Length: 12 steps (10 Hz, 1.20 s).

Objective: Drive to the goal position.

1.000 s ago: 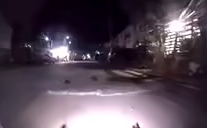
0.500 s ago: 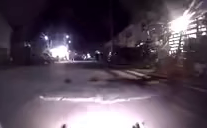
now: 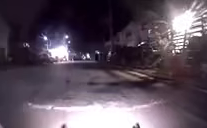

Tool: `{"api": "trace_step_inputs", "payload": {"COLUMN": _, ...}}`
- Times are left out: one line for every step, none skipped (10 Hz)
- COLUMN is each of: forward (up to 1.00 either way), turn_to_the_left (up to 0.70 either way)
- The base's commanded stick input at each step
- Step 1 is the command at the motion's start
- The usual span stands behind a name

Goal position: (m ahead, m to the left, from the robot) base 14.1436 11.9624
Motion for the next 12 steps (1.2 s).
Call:
{"api": "trace_step_inputs", "payload": {"forward": 0.60, "turn_to_the_left": 0.00}}
{"api": "trace_step_inputs", "payload": {"forward": 0.60, "turn_to_the_left": 0.00}}
{"api": "trace_step_inputs", "payload": {"forward": 0.60, "turn_to_the_left": 0.00}}
{"api": "trace_step_inputs", "payload": {"forward": 0.60, "turn_to_the_left": 0.00}}
{"api": "trace_step_inputs", "payload": {"forward": 0.60, "turn_to_the_left": 0.00}}
{"api": "trace_step_inputs", "payload": {"forward": 0.60, "turn_to_the_left": 0.00}}
{"api": "trace_step_inputs", "payload": {"forward": 0.60, "turn_to_the_left": 0.00}}
{"api": "trace_step_inputs", "payload": {"forward": 0.60, "turn_to_the_left": 0.00}}
{"api": "trace_step_inputs", "payload": {"forward": 0.60, "turn_to_the_left": 0.00}}
{"api": "trace_step_inputs", "payload": {"forward": 0.60, "turn_to_the_left": 0.00}}
{"api": "trace_step_inputs", "payload": {"forward": 0.60, "turn_to_the_left": 0.00}}
{"api": "trace_step_inputs", "payload": {"forward": 0.60, "turn_to_the_left": 0.00}}
